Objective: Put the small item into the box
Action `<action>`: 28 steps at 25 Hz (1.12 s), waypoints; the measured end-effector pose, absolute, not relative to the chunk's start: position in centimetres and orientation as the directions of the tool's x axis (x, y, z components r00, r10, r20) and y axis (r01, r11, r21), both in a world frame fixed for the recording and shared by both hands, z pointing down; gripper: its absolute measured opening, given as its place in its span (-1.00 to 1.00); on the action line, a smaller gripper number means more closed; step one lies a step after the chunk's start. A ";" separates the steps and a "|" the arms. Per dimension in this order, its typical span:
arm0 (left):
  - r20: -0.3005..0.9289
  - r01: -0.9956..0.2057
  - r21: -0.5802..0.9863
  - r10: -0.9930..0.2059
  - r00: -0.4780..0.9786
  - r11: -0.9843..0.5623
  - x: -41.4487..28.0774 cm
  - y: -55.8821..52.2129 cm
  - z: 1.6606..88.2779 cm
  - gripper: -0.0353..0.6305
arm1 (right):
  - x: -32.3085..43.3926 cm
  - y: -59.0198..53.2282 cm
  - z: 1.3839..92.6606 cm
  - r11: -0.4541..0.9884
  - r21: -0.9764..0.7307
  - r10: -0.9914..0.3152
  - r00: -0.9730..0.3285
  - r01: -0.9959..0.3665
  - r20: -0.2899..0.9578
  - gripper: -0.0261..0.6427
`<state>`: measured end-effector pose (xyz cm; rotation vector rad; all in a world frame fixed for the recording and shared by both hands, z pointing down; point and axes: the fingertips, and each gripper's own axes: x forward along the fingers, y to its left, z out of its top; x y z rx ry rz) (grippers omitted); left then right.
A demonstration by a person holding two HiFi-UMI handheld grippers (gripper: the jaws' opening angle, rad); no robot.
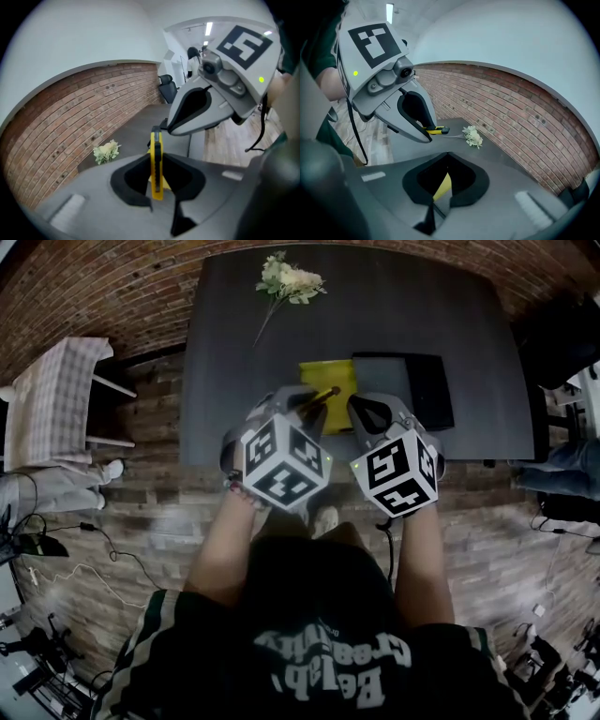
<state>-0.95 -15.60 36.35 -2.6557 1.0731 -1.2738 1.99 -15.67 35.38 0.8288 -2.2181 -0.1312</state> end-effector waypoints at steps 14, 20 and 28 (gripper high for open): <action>0.686 -0.503 -0.250 -0.518 0.511 -0.827 -2.0 -20.8 37.6 -0.68 | 1.1 -20.0 36.8 0.737 0.331 -0.632 -0.425 -0.590 0.648 -0.90; 0.693 -0.513 -0.220 -0.503 0.517 -0.830 -1.2 -22.1 38.4 -0.68 | 1.8 -21.5 37.6 0.746 0.316 -0.617 -0.430 -0.587 0.659 -0.90; 0.730 -0.538 -0.190 -0.485 0.482 -0.821 -0.2 -23.8 40.8 -0.68 | 2.4 -23.5 39.8 0.794 0.253 -0.551 -0.479 -0.552 0.683 -0.90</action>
